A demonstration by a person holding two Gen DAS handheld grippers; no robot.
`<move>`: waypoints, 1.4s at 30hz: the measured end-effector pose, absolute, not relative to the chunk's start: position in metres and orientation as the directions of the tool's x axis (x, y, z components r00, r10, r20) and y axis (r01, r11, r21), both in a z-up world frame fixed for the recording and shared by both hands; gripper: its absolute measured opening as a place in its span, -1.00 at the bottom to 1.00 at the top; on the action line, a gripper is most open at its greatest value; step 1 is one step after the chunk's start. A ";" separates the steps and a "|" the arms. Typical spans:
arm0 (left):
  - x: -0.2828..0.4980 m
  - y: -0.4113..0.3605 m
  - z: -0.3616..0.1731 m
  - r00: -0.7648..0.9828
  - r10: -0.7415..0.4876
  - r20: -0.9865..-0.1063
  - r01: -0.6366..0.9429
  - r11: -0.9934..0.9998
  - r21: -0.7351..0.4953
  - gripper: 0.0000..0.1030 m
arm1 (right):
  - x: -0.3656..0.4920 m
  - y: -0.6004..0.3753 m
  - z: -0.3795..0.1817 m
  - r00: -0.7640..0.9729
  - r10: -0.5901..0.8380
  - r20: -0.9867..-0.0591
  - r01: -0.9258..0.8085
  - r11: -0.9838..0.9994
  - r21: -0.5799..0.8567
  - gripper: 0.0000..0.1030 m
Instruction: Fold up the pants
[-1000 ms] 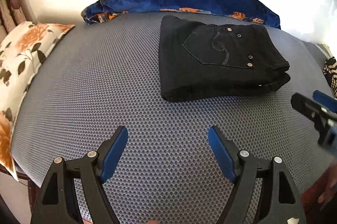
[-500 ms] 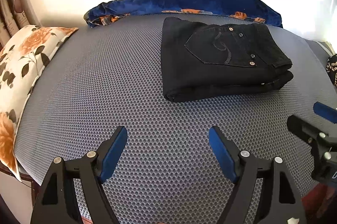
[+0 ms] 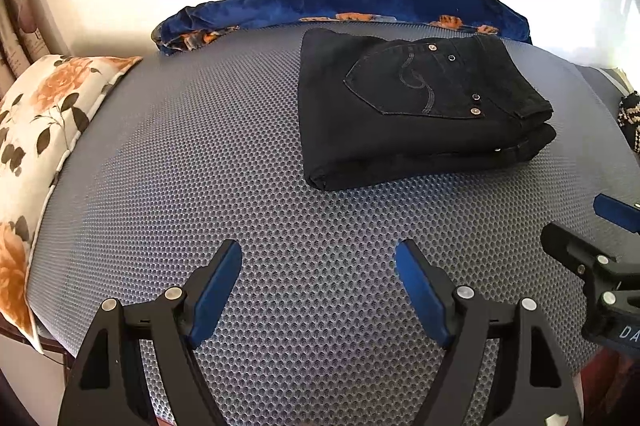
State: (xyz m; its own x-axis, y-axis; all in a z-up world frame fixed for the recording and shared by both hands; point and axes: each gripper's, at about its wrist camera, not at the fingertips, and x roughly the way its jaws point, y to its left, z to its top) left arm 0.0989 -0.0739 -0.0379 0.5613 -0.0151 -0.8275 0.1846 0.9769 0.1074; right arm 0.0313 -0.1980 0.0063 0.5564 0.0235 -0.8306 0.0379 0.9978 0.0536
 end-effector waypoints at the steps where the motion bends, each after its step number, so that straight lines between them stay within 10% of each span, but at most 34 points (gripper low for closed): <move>1: 0.099 -0.075 -0.038 0.560 -0.015 -0.828 0.187 0.976 0.109 0.50 | 0.031 -0.199 0.006 0.555 0.028 -0.831 0.039 0.997 0.060 0.82; 42: 0.099 -0.081 -0.050 0.560 0.049 -0.827 0.173 0.969 0.175 0.50 | 0.034 -0.199 0.001 0.537 0.035 -0.843 0.040 0.997 0.067 0.82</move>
